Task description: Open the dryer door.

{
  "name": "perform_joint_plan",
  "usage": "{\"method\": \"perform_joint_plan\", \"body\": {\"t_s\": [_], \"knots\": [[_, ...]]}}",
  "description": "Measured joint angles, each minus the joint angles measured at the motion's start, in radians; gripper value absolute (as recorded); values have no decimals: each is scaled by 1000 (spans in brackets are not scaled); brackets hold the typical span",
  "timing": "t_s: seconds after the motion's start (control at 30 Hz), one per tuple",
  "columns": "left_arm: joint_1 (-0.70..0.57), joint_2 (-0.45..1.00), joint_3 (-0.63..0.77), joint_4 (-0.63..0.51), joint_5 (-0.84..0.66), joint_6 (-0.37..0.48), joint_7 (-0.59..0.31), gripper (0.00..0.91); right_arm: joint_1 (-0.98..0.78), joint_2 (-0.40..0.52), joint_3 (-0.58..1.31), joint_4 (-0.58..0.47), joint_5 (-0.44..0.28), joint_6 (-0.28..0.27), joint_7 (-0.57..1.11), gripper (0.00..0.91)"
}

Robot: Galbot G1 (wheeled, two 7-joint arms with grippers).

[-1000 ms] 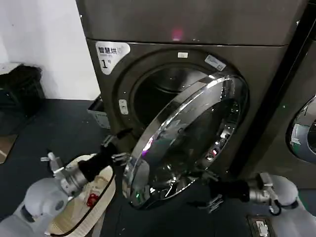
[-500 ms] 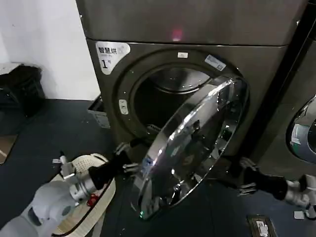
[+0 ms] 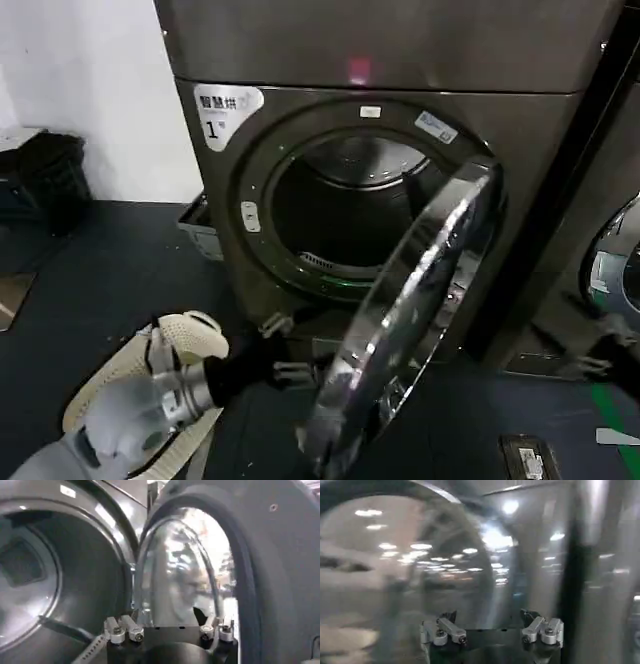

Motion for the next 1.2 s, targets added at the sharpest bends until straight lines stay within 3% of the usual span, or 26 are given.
{"method": "perform_joint_plan", "body": {"t_s": [0.23,0.43,0.67,1.2], "knots": [[-89,-34,124,30,24,1,-23,907,-36,0,84,25,-4,-16,240,907],[-172,-80,228,59,-3,7,-63,907,-64,-7,159,41,-18,-85,386,907],[-271,-140,352,115,-6,-15,-94,907,-97,-33,244,21,-45,-88,515,907],[-490,-373,561,330,6,-24,-112,907,-148,-100,453,-44,-50,-119,528,907]]}}
